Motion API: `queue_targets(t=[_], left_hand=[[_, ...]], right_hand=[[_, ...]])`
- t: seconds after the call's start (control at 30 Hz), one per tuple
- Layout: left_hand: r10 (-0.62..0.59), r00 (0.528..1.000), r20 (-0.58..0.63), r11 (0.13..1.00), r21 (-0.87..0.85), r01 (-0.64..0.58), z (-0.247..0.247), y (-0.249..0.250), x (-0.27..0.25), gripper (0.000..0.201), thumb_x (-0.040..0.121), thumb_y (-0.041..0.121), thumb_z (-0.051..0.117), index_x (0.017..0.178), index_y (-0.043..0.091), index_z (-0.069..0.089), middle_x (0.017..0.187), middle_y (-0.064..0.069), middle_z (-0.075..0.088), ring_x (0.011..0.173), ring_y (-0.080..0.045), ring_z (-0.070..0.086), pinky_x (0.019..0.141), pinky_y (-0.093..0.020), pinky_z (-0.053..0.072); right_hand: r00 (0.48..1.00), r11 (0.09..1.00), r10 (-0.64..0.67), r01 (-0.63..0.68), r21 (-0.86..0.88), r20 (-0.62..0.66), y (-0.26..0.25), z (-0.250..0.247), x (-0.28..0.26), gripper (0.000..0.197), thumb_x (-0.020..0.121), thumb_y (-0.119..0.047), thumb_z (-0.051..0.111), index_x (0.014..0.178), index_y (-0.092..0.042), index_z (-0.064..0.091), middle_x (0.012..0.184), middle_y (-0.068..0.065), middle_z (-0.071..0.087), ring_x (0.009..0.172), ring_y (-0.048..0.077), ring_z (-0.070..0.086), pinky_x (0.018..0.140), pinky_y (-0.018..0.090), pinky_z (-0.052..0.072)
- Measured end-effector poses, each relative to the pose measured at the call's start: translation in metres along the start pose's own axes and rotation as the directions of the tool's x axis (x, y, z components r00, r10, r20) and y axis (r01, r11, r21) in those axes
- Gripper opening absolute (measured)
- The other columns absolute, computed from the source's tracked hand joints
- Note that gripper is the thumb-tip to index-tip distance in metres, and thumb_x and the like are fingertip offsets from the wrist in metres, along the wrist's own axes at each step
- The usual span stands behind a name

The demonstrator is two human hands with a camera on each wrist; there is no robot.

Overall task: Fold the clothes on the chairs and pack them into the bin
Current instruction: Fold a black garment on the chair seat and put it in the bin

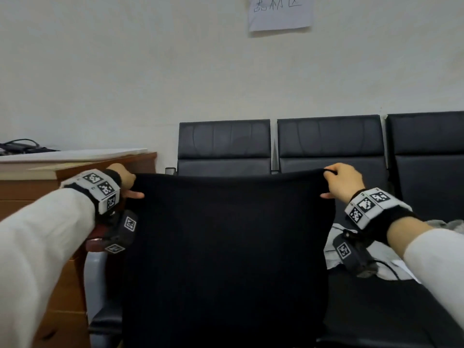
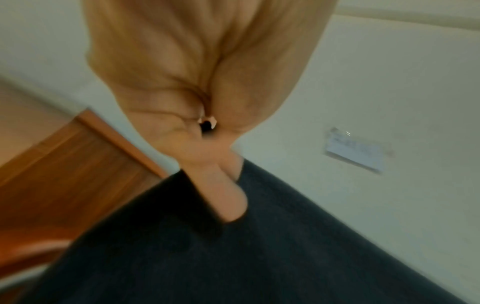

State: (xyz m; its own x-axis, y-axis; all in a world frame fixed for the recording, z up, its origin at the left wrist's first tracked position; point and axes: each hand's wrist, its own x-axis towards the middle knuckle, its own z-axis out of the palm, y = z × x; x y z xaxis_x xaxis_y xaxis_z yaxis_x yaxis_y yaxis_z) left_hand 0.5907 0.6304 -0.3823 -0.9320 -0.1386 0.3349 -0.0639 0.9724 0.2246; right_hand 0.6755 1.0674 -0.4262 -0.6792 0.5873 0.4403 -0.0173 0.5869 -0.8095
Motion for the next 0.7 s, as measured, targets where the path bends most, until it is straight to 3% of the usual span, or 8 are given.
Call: queue_targets(t=[0.1, 0.17, 0.2, 0.27, 0.4, 0.47, 0.6, 0.7], left_hand=[[-0.106, 0.993, 0.048, 0.94, -0.32, 0.116, 0.021, 0.001, 0.028, 0.058, 0.097, 0.053, 0.037, 0.132, 0.008, 0.048, 0.129, -0.007, 0.059, 0.119, -0.02, 0.056, 0.089, -0.022, 0.044], [-0.182, 0.981, 0.06, 0.804, -0.566, 0.184, 0.027, 0.0, 0.052, 0.044, 0.1, 0.031, 0.04, 0.127, -0.002, 0.051, 0.126, -0.019, 0.059, 0.113, -0.03, 0.06, 0.083, -0.028, 0.051], [-0.167, 0.986, -0.015, 0.806, -0.578, 0.128, 0.028, -0.002, 0.066, 0.039, 0.098, 0.025, 0.043, 0.12, -0.005, 0.055, 0.12, -0.024, 0.061, 0.108, -0.035, 0.062, 0.086, -0.033, 0.053], [-0.17, 0.977, -0.131, 0.813, -0.578, 0.064, 0.018, -0.001, 0.083, 0.037, 0.096, 0.026, 0.044, 0.11, -0.005, 0.06, 0.113, -0.028, 0.064, 0.105, -0.04, 0.061, 0.094, -0.042, 0.048], [-0.125, 0.909, -0.398, 0.8, -0.582, -0.145, -0.01, 0.015, 0.076, 0.036, 0.099, 0.023, 0.043, 0.116, -0.006, 0.056, 0.122, -0.029, 0.056, 0.115, -0.042, 0.051, 0.096, -0.04, 0.038], [-0.087, 0.878, -0.471, 0.797, -0.562, -0.222, -0.015, 0.014, 0.069, 0.034, 0.099, 0.023, 0.043, 0.116, -0.004, 0.054, 0.122, -0.027, 0.056, 0.115, -0.04, 0.051, 0.096, -0.04, 0.038], [0.025, 0.871, -0.491, 0.807, -0.505, -0.307, 0.001, -0.008, 0.044, 0.028, 0.098, 0.022, 0.045, 0.11, -0.001, 0.056, 0.113, -0.025, 0.061, 0.107, -0.038, 0.055, 0.09, -0.04, 0.04], [0.224, 0.896, -0.383, 0.772, -0.492, -0.403, 0.03, -0.04, 0.021, 0.014, 0.096, 0.016, 0.051, 0.088, 0.009, 0.061, 0.089, -0.017, 0.065, 0.084, -0.025, 0.062, 0.079, -0.035, 0.043]], right_hand=[[0.987, 0.958, 0.149, -0.157, 0.239, 0.051, 0.005, 0.028, 0.019, 0.018, 0.095, -0.004, 0.047, 0.104, 0.0, 0.062, 0.106, 0.012, 0.056, 0.087, 0.026, 0.061, 0.069, 0.036, 0.059], [0.994, 0.981, 0.105, -0.104, 0.161, 0.001, 0.002, 0.039, 0.034, 0.02, 0.093, -0.006, 0.05, 0.103, 0.003, 0.065, 0.102, 0.015, 0.064, 0.103, 0.036, 0.06, 0.089, 0.044, 0.052], [0.996, 0.993, 0.076, -0.072, 0.096, -0.036, -0.003, 0.04, 0.04, 0.023, 0.092, -0.008, 0.051, 0.105, 0.002, 0.067, 0.103, 0.015, 0.067, 0.107, 0.037, 0.06, 0.094, 0.042, 0.048], [0.994, 0.997, 0.006, 0.002, 0.071, -0.11, -0.017, 0.037, 0.05, 0.027, 0.091, -0.013, 0.052, 0.111, -0.005, 0.068, 0.112, 0.015, 0.068, 0.109, 0.034, 0.061, 0.095, 0.035, 0.044], [0.959, 0.964, -0.105, 0.163, 0.21, -0.264, -0.04, 0.026, 0.065, 0.028, 0.094, -0.014, 0.05, 0.117, -0.008, 0.065, 0.12, 0.012, 0.064, 0.114, 0.027, 0.058, 0.097, 0.03, 0.041], [0.944, 0.938, -0.158, 0.235, 0.256, -0.29, -0.042, 0.022, 0.058, 0.027, 0.095, -0.014, 0.049, 0.116, -0.008, 0.064, 0.118, 0.012, 0.064, 0.108, 0.024, 0.059, 0.096, 0.032, 0.043], [0.951, 0.916, -0.226, 0.281, 0.285, -0.212, -0.011, 0.022, 0.03, 0.022, 0.094, -0.014, 0.051, 0.11, -0.012, 0.066, 0.104, 0.005, 0.066, 0.098, 0.017, 0.059, 0.092, 0.035, 0.048], [0.985, 0.926, -0.169, 0.174, 0.336, -0.045, 0.018, 0.023, -0.005, 0.018, 0.094, -0.009, 0.052, 0.105, -0.015, 0.065, 0.093, 0.002, 0.065, 0.096, 0.02, 0.059, 0.087, 0.036, 0.052]])
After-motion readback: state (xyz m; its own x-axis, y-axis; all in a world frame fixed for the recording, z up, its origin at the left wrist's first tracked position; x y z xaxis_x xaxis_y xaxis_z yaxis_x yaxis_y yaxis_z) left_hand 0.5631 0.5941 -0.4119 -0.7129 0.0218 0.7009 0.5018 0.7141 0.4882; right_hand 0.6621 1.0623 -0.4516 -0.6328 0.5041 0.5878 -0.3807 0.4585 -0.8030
